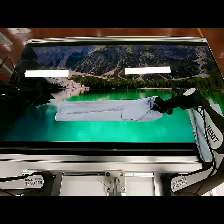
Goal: Fold the shirts.
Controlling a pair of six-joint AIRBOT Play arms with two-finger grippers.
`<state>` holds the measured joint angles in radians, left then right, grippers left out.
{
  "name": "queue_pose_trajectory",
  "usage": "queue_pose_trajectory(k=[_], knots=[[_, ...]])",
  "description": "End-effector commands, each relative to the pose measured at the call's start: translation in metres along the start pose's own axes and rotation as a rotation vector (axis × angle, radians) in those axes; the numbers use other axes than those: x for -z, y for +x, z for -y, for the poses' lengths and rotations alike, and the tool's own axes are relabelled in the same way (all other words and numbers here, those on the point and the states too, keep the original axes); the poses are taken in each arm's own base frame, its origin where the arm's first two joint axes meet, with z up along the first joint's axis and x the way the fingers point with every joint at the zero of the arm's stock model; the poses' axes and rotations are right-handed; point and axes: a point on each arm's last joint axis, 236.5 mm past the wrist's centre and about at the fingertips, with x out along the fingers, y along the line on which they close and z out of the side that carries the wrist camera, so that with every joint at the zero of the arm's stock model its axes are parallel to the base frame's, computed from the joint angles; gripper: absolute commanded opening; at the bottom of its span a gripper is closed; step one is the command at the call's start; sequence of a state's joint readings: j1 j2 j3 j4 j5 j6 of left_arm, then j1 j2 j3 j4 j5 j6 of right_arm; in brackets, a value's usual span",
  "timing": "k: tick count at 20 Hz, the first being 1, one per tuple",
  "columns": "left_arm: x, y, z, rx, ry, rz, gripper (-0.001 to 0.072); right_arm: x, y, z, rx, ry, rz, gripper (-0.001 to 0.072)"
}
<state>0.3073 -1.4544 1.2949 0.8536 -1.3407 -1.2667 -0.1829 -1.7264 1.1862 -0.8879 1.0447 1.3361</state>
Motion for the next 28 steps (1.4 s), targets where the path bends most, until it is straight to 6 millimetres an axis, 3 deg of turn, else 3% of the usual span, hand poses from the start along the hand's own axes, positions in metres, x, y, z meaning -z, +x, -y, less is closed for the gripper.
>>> queue_pose_trajectory(k=[1, 4, 6, 8, 12, 14, 17, 20, 22, 25, 28], knots=[[-0.014, 0.013, 0.031, 0.039, 0.066, 0.06, 0.028, -0.008, -0.009, -0.017, -0.035, -0.013, 0.044, 0.0063], [-0.015, 0.041, 0.056, 0.043, 0.128, 0.062, 0.0117, -0.011, -0.044, -0.043, -0.055, -0.071, 0.106, 0.0063], [-0.004, 0.074, 0.077, 0.055, 0.173, 0.017, 0.0078, -0.009, -0.073, -0.064, -0.071, -0.118, 0.152, 0.0063], [0.019, 0.116, 0.103, 0.082, 0.217, -0.059, 0.0054, 0.001, -0.103, -0.086, -0.091, -0.161, 0.182, 0.0063], [0.074, 0.202, 0.176, 0.197, 0.237, -0.146, 0.0053, 0.029, -0.16, -0.125, -0.126, -0.222, 0.241, 0.0063], [0.098, 0.234, 0.208, 0.239, 0.227, -0.147, 0.0051, 0.048, -0.186, -0.142, -0.144, -0.238, 0.266, 0.0063], [0.149, 0.272, 0.246, 0.297, 0.225, -0.194, 0.0036, 0.073, -0.217, -0.161, -0.162, -0.262, 0.303, 0.0063], [0.192, 0.299, 0.277, 0.359, 0.173, -0.243, 0.0036, 0.095, -0.238, -0.173, -0.178, -0.263, 0.33, 0.0063], [0.199, 0.316, 0.297, 0.398, 0.064, -0.217, 0.0036, 0.108, -0.245, -0.177, -0.18, -0.272, 0.323, 0.0063], [0.196, 0.325, 0.311, 0.426, 0.058, -0.185, 0.0036, 0.114, -0.248, -0.178, -0.181, -0.268, 0.318, 0.0063], [0.168, 0.307, 0.297, 0.413, 0.134, -0.165, 0.0034, 0.105, -0.247, -0.174, -0.154, -0.272, 0.35, 0.0063]])
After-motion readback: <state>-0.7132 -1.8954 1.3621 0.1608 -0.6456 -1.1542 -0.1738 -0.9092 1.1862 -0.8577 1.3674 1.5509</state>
